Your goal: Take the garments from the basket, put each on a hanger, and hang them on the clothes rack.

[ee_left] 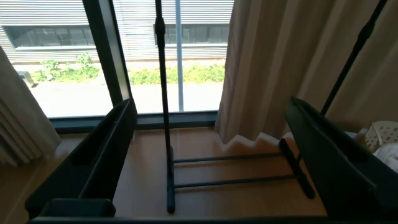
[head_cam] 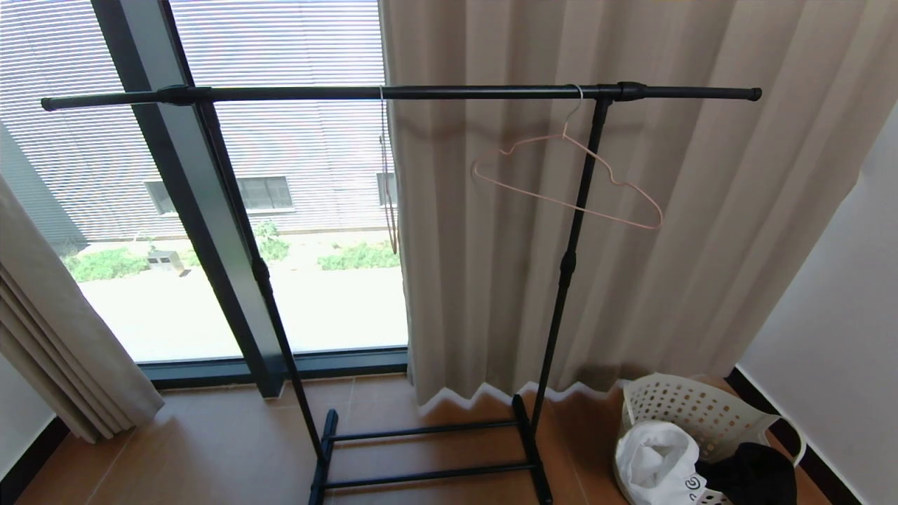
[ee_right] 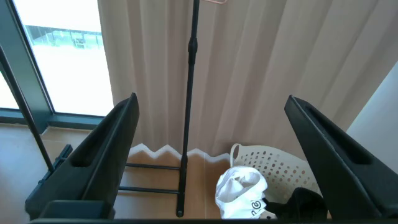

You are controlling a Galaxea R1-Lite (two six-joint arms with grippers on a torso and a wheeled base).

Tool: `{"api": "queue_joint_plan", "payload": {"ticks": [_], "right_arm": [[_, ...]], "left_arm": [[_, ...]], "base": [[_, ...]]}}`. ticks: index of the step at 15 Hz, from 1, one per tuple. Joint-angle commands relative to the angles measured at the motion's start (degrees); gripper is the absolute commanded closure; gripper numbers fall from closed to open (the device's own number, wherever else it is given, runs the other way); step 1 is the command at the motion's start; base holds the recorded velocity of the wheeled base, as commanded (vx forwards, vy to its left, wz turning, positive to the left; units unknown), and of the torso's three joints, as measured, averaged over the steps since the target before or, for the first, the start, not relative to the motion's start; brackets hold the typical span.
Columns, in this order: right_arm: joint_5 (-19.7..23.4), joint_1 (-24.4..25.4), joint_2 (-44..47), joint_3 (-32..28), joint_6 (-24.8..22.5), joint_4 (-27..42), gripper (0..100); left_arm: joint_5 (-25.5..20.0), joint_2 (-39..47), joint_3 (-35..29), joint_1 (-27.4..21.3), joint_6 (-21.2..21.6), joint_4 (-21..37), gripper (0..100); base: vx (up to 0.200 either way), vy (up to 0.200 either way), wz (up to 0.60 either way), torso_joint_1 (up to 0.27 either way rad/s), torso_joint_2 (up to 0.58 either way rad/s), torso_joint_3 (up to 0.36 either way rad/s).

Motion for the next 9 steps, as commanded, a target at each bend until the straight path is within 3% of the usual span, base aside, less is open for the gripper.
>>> {"api": "queue_joint_plan", "payload": {"ticks": [1, 9], "right_arm": [[0.0, 0.0, 0.0, 0.0, 0.0, 0.0, 0], [0.0, 0.0, 0.0, 0.0, 0.0, 0.0, 0]], "left_arm": [[0.0, 0.0, 0.0, 0.0, 0.0, 0.0, 0], [0.0, 0.0, 0.0, 0.0, 0.0, 0.0, 0]], "base": [[0.0, 0.0, 0.0, 0.0, 0.0, 0.0], [0.0, 0.0, 0.0, 0.0, 0.0, 0.0]]}}
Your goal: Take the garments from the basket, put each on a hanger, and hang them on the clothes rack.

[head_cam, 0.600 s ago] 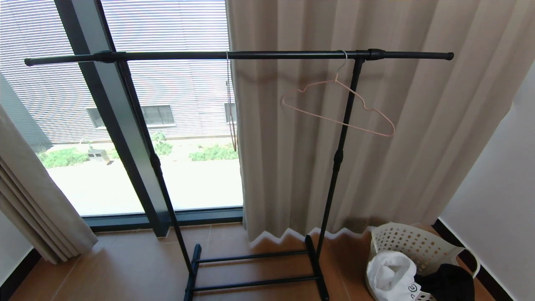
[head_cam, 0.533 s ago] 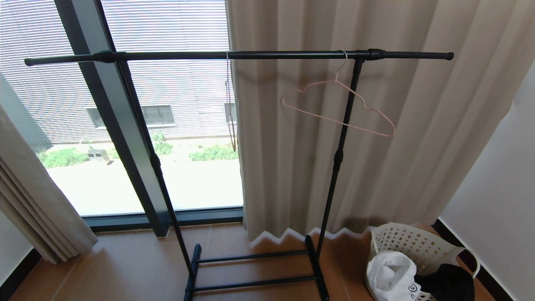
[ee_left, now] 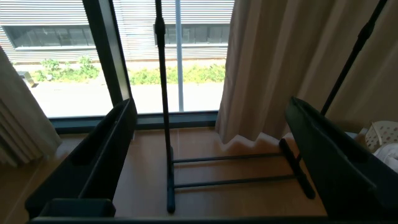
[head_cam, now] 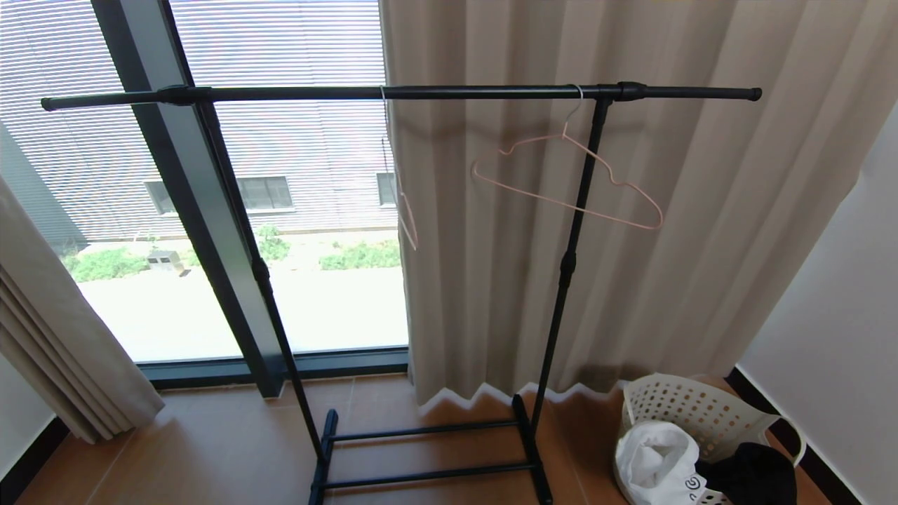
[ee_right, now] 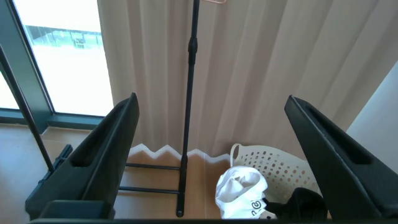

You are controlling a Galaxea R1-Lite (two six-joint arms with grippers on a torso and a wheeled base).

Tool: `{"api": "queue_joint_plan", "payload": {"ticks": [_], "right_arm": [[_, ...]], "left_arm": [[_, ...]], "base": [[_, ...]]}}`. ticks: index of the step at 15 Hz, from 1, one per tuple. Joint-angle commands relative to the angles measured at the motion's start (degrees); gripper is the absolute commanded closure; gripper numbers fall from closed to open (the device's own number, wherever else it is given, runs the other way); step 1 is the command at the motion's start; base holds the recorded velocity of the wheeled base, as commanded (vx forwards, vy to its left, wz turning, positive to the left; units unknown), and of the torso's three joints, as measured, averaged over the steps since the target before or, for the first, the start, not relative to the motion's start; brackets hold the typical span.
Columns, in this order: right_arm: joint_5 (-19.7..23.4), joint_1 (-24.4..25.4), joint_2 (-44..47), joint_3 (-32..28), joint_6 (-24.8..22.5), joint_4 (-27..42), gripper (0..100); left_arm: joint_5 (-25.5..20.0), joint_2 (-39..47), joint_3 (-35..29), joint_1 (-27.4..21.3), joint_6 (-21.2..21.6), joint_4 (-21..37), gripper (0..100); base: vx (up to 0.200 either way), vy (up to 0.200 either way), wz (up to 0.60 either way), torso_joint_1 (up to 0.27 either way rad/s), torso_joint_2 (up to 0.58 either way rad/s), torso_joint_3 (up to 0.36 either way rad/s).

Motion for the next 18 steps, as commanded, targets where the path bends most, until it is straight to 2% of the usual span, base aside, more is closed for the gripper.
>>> {"api": "queue_joint_plan", "payload": {"ticks": [1, 18], "right_arm": [[0.0, 0.0, 0.0, 0.0, 0.0, 0.0, 0], [0.0, -0.1, 0.0, 0.0, 0.0, 0.0, 0]], "left_arm": [[0.0, 0.0, 0.0, 0.0, 0.0, 0.0, 0], [0.0, 0.0, 0.0, 0.0, 0.0, 0.0, 0]], "base": [[0.0, 0.0, 0.0, 0.0, 0.0, 0.0], [0.0, 0.0, 0.0, 0.0, 0.0, 0.0]]}}
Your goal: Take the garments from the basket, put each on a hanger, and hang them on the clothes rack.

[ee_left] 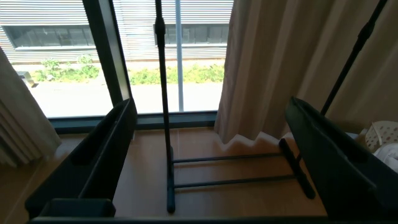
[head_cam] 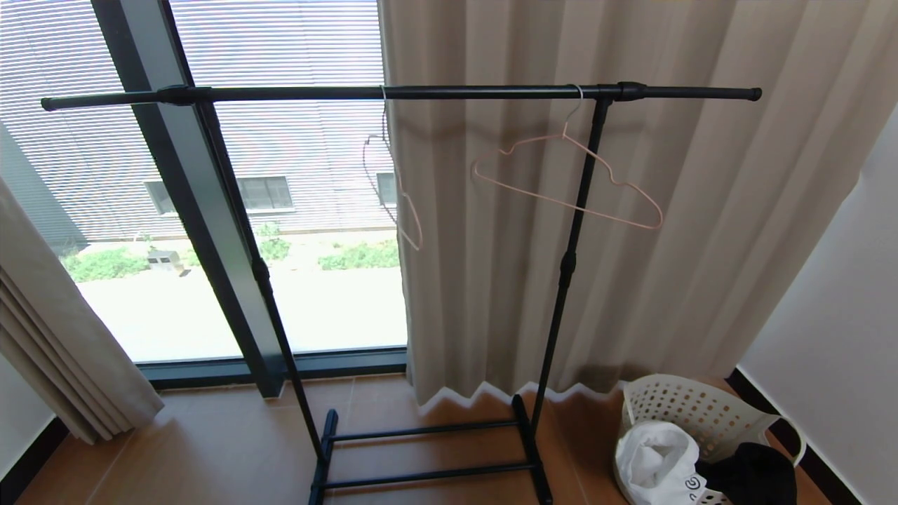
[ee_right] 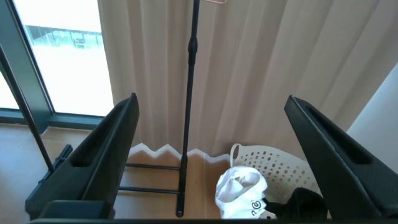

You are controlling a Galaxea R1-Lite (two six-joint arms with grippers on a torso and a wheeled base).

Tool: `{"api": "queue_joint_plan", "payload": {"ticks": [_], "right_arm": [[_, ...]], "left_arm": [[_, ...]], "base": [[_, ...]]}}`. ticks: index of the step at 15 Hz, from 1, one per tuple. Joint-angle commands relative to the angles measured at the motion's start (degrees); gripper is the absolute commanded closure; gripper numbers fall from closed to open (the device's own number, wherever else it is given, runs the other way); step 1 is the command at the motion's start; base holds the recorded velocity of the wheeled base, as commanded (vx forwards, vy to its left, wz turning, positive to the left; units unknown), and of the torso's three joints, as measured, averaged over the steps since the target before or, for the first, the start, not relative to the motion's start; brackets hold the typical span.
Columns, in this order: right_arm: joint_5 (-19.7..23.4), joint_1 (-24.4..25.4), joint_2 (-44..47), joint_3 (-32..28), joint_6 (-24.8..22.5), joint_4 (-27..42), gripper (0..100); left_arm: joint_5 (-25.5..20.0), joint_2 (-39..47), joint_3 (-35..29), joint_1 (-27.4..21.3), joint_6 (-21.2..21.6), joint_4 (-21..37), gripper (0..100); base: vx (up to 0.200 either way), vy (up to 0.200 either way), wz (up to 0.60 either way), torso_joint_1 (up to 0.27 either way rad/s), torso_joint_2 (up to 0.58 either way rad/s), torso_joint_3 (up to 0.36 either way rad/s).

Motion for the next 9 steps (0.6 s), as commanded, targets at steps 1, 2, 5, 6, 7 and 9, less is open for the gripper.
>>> {"api": "queue_joint_plan", "payload": {"ticks": [1, 2, 5, 6, 7, 9], "right_arm": [[0.0, 0.0, 0.0, 0.0, 0.0, 0.0, 0], [0.0, 0.0, 0.0, 0.0, 0.0, 0.0, 0], [0.0, 0.0, 0.0, 0.0, 0.1, 0.0, 0], [0.0, 0.0, 0.0, 0.0, 0.0, 0.0, 0], [0.0, 0.0, 0.0, 0.0, 0.0, 0.0, 0], [0.0, 0.0, 0.0, 0.0, 0.0, 0.0, 0]], "left_arm": [[0.0, 0.0, 0.0, 0.0, 0.0, 0.0, 0], [0.0, 0.0, 0.0, 0.0, 0.0, 0.0, 0], [0.0, 0.0, 0.0, 0.0, 0.0, 0.0, 0], [0.0, 0.0, 0.0, 0.0, 0.0, 0.0, 0], [0.0, 0.0, 0.0, 0.0, 0.0, 0.0, 0], [0.0, 0.0, 0.0, 0.0, 0.0, 0.0, 0]], "base": [[0.0, 0.0, 0.0, 0.0, 0.0, 0.0], [0.0, 0.0, 0.0, 0.0, 0.0, 0.0], [0.0, 0.0, 0.0, 0.0, 0.0, 0.0], [0.0, 0.0, 0.0, 0.0, 0.0, 0.0], [0.0, 0.0, 0.0, 0.0, 0.0, 0.0], [0.0, 0.0, 0.0, 0.0, 0.0, 0.0]]}}
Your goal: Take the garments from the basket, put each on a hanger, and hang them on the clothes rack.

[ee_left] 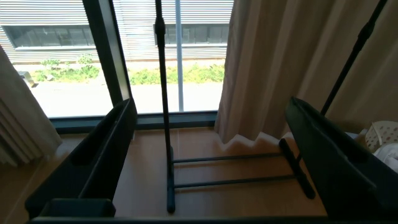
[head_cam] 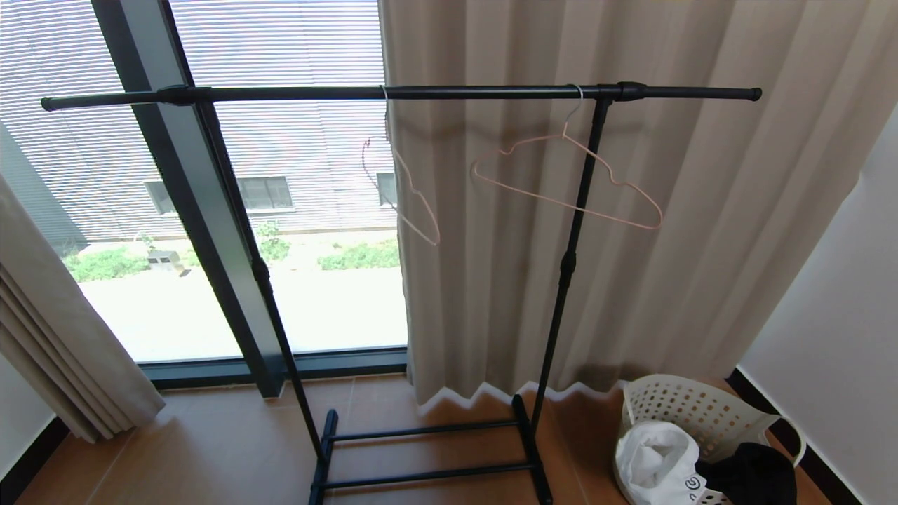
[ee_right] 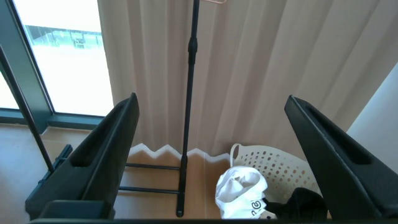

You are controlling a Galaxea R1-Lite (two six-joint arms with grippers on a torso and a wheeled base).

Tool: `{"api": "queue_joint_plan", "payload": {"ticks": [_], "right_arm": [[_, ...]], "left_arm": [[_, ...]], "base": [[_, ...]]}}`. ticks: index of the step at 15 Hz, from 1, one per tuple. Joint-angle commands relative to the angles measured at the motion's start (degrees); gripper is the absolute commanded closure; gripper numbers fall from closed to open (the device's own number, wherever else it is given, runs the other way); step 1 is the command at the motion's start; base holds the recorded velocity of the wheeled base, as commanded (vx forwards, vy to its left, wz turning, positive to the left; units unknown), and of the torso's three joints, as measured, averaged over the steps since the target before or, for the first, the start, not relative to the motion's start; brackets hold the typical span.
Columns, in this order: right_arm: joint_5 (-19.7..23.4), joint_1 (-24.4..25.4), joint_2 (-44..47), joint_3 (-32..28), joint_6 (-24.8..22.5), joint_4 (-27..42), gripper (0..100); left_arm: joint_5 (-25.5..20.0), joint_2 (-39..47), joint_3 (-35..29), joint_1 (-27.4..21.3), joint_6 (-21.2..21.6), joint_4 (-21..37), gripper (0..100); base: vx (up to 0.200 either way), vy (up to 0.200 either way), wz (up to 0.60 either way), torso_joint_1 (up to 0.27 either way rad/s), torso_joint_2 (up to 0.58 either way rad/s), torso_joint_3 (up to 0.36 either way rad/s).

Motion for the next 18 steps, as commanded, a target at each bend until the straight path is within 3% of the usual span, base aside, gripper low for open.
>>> {"api": "queue_joint_plan", "payload": {"ticks": [1, 18], "right_arm": [[0.0, 0.0, 0.0, 0.0, 0.0, 0.0, 0], [0.0, 0.0, 0.0, 0.0, 0.0, 0.0, 0]], "left_arm": [[0.0, 0.0, 0.0, 0.0, 0.0, 0.0, 0], [0.0, 0.0, 0.0, 0.0, 0.0, 0.0, 0]], "base": [[0.0, 0.0, 0.0, 0.0, 0.0, 0.0], [0.0, 0.0, 0.0, 0.0, 0.0, 0.0]]}}
